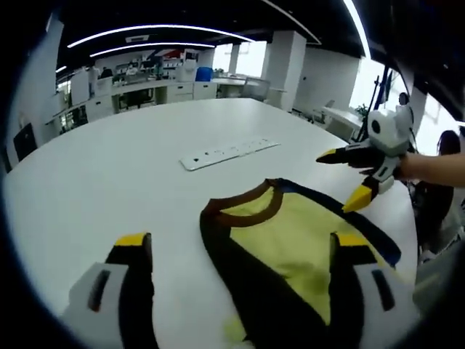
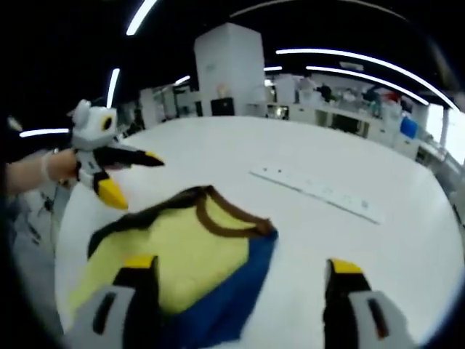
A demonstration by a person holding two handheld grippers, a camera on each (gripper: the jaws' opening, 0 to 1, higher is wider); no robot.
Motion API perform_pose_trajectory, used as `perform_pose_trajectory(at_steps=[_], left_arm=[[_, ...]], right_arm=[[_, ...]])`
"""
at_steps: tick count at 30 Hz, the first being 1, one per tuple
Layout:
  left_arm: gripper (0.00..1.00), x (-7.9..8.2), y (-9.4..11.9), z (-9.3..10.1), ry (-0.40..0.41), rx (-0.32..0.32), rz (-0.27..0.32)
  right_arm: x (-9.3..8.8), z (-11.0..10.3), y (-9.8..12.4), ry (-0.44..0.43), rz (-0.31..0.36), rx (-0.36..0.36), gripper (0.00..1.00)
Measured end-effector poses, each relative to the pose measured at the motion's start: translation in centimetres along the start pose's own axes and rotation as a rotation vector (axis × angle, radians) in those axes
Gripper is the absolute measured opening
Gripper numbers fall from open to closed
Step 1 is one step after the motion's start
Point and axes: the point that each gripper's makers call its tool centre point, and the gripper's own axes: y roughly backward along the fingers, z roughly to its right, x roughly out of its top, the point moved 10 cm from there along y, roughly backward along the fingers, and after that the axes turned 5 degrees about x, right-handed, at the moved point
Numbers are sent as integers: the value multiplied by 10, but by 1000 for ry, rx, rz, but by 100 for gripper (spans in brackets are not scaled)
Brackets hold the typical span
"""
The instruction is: Fold the garment on the visible template until the final outline fits inside the template.
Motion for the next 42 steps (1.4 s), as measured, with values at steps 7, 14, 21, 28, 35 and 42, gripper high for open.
perform_pose_trajectory(at_steps=[7, 14, 21, 28, 35, 42], left_arm=[[99, 1, 33, 9, 43, 15, 50], [97, -14, 66, 27, 34, 28, 61], [96, -29, 93, 24, 21, 65, 47], [94, -38, 119, 25, 44, 96, 58], [93, -50, 140, 36, 29, 116, 65], [91, -64, 154, 41, 21, 126, 48]], right_arm=[[-5, -19, 29, 17, 10, -8, 92], [-19, -35, 59, 11, 25, -15, 88], [-36, -45, 78, -6, 30, -19, 85], [-48, -58, 93, -12, 27, -19, 82], [-64, -73, 110, -12, 28, -18, 77], [-76, -80, 116, -9, 16, -16, 74]])
